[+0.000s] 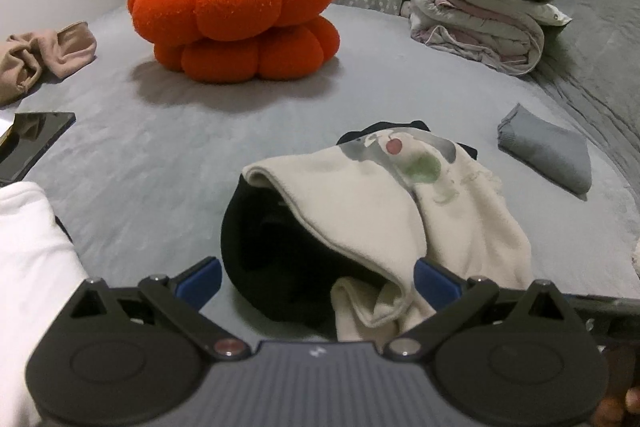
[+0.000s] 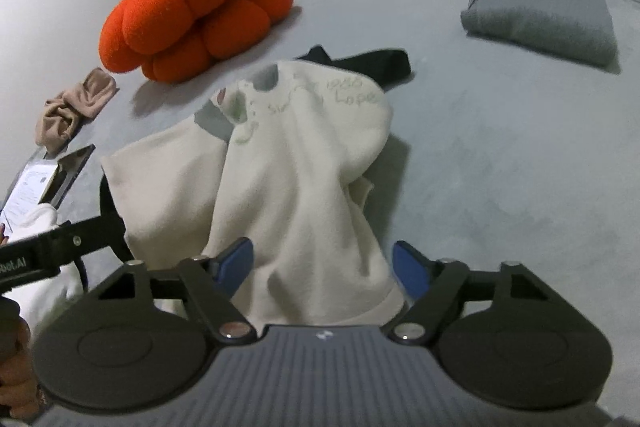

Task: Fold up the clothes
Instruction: 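Grasp the cream sweatshirt's collar edge with both grippers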

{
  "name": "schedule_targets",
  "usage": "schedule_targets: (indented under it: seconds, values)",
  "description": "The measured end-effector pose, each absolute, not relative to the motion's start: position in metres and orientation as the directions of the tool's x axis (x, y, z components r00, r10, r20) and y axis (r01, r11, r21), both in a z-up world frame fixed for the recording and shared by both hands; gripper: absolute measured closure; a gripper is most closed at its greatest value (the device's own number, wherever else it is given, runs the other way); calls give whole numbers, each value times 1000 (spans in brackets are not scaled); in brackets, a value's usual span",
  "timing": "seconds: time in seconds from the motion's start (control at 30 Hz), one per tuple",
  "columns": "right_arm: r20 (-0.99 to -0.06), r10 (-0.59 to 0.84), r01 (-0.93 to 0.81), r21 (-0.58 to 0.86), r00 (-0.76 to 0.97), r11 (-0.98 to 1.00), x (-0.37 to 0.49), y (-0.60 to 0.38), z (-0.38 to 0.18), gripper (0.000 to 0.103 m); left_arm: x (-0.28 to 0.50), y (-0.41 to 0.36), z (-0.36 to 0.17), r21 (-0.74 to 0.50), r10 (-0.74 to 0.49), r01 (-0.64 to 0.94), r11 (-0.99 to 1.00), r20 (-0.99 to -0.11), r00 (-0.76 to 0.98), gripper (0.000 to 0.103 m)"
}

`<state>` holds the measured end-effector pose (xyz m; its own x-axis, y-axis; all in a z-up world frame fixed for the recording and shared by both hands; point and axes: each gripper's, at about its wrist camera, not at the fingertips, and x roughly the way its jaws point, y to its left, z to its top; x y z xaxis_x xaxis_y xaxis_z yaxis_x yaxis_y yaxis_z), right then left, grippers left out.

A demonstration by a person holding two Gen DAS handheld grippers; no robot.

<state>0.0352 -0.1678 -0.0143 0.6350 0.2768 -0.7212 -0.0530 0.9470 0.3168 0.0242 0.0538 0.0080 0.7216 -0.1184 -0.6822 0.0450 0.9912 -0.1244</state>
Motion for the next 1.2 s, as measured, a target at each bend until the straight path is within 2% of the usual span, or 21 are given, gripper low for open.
schedule_targets:
  seconds: [0.07,0.13,0.17,0.2,0.23,0.27,0.43,0.5,0.63,0.77,0.83,0.9,0.97,1.13,1.17,1.2]
  values:
    - [-726,275,-52,313,630,948,33,-167,-18,38,29,54,6,-130,-111,28,991,-689,716,1]
    - [-728,278,-55,315,626,948,33,-167,-21,54,32,55,5,-148,-113,12,989,-695,710,1]
    - [-728,284,-56,321,624,945,33,-168,-22,57,34,56,4,-162,-119,7,987,-698,706,1]
    - [-726,294,-58,332,622,942,32,-170,-22,64,35,57,4,-176,-127,2,984,-701,702,1]
    - [-722,307,-63,345,620,937,31,-171,-22,77,36,58,3,-189,-135,0,982,-702,699,1]
    - [-717,327,-69,365,616,929,30,-172,-21,83,37,59,3,-201,-143,-2,979,-702,698,1]
    - [-666,496,-84,549,556,831,20,-181,-20,89,40,64,1,-262,-191,2,965,-698,690,9]
    - [-632,574,-82,633,521,770,16,-185,-21,90,41,69,-1,-289,-207,-5,957,-698,686,14]
    - [-637,598,-98,640,486,762,8,-184,-18,89,42,77,-5,-338,-233,-25,941,-700,676,23]
    - [-659,613,-119,633,435,765,-2,-179,-20,90,43,84,-9,-400,-274,-40,916,-694,666,57]
    - [-675,613,-134,620,411,773,-7,-175,-21,90,44,85,-11,-432,-300,-41,901,-690,659,68]
    - [-696,595,-143,594,403,792,-10,-172,-22,89,44,85,-13,-455,-327,-30,890,-683,653,87]
    - [-698,589,-146,587,406,796,-11,-173,-23,90,43,80,-12,-453,-338,-10,891,-679,652,94]
    - [-672,583,-106,610,456,785,-10,-190,-16,80,36,67,-6,-413,-353,70,908,-665,658,97]
    - [-667,578,-94,614,470,784,-9,-195,-14,76,33,64,-5,-401,-357,90,911,-662,659,97]
    - [-661,573,-82,618,485,782,-7,-200,-12,62,30,61,-3,-390,-362,111,914,-659,659,98]
